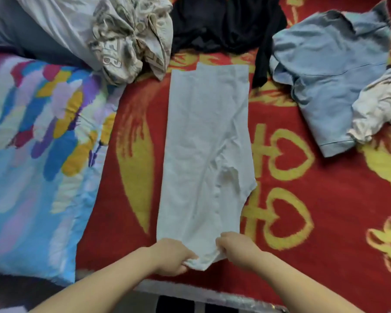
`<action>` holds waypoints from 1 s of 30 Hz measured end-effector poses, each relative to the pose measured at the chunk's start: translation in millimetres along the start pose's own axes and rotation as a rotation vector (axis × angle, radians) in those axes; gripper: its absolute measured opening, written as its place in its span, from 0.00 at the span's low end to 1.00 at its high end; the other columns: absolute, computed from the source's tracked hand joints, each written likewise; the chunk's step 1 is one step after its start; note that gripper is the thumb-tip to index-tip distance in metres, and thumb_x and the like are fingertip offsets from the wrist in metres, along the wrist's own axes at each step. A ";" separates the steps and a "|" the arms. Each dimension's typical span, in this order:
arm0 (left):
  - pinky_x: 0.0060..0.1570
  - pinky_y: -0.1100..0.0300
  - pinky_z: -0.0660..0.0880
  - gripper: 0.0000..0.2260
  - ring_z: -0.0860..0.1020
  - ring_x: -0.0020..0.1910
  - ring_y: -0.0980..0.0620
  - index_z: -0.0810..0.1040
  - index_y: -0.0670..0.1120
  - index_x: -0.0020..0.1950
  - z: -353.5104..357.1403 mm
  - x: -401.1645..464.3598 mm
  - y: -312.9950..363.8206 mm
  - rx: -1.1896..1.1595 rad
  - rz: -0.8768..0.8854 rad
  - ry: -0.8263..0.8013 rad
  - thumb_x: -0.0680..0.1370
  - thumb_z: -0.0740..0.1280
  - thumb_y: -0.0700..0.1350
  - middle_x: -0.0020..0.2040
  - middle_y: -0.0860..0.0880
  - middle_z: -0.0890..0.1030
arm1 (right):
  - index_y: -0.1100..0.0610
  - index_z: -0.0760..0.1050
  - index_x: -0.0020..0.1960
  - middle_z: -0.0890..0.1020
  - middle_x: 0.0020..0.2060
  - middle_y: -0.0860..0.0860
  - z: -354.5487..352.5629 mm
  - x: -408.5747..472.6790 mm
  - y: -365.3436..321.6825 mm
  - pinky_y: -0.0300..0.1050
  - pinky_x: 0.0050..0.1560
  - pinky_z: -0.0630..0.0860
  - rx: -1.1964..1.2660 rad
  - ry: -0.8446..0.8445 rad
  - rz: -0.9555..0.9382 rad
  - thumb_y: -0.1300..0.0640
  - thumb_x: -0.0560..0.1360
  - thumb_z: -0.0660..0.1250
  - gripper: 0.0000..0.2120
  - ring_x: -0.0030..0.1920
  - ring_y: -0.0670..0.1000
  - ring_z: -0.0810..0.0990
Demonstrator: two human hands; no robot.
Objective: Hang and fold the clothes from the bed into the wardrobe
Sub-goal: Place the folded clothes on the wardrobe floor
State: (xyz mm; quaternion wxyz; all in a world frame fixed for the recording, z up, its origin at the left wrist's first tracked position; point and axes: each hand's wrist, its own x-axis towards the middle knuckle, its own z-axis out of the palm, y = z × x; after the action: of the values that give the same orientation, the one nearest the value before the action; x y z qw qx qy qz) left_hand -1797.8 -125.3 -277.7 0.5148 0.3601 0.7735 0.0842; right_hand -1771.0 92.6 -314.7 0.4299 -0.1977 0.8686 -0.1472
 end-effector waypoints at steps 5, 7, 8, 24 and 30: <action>0.40 0.57 0.66 0.06 0.76 0.40 0.48 0.73 0.47 0.43 2.2 -1.2 1.0 -0.304 -0.009 -0.212 0.74 0.62 0.49 0.42 0.45 0.79 | 0.56 0.68 0.41 0.74 0.44 0.57 -2.4 -5.3 -7.8 0.44 0.40 0.63 0.070 -0.230 0.000 0.66 0.72 0.58 0.07 0.48 0.57 0.75; 0.41 0.57 0.67 0.09 0.72 0.34 0.54 0.75 0.49 0.41 -14.5 1.3 -9.2 -0.453 -0.038 -0.266 0.69 0.64 0.54 0.36 0.50 0.76 | 0.56 0.62 0.33 0.74 0.39 0.57 -22.1 -1.0 -7.8 0.45 0.37 0.62 0.143 -0.255 -0.002 0.69 0.69 0.56 0.10 0.43 0.54 0.72; 0.43 0.57 0.68 0.11 0.73 0.36 0.56 0.77 0.49 0.40 -26.1 3.6 -16.7 -0.481 -0.052 -0.276 0.68 0.65 0.56 0.37 0.52 0.76 | 0.55 0.60 0.32 0.72 0.35 0.55 -36.3 2.0 -6.6 0.44 0.35 0.62 0.162 -0.243 -0.006 0.70 0.68 0.55 0.12 0.42 0.53 0.70; 0.67 0.36 0.59 0.38 0.56 0.76 0.45 0.57 0.46 0.75 -68.6 107.2 -87.3 0.309 -0.302 0.804 0.71 0.68 0.58 0.74 0.40 0.63 | 0.59 0.66 0.70 0.69 0.69 0.59 -94.1 85.3 66.3 0.56 0.62 0.73 0.127 0.653 0.236 0.55 0.74 0.66 0.26 0.66 0.61 0.71; 0.63 0.31 0.61 0.51 0.54 0.76 0.43 0.59 0.44 0.75 29.5 91.0 -61.1 0.297 -0.296 0.491 0.55 0.77 0.52 0.75 0.38 0.59 | 0.49 0.63 0.73 0.68 0.71 0.56 -14.5 69.0 46.2 0.78 0.58 0.62 -0.340 0.147 0.062 0.41 0.46 0.79 0.57 0.71 0.64 0.65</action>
State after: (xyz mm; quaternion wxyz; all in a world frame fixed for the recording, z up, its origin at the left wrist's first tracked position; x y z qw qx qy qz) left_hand -1820.4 -118.2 -388.7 0.2610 0.2840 0.9224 -0.0210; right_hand -1830.8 102.0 -373.4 0.3301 -0.2292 0.9157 0.0011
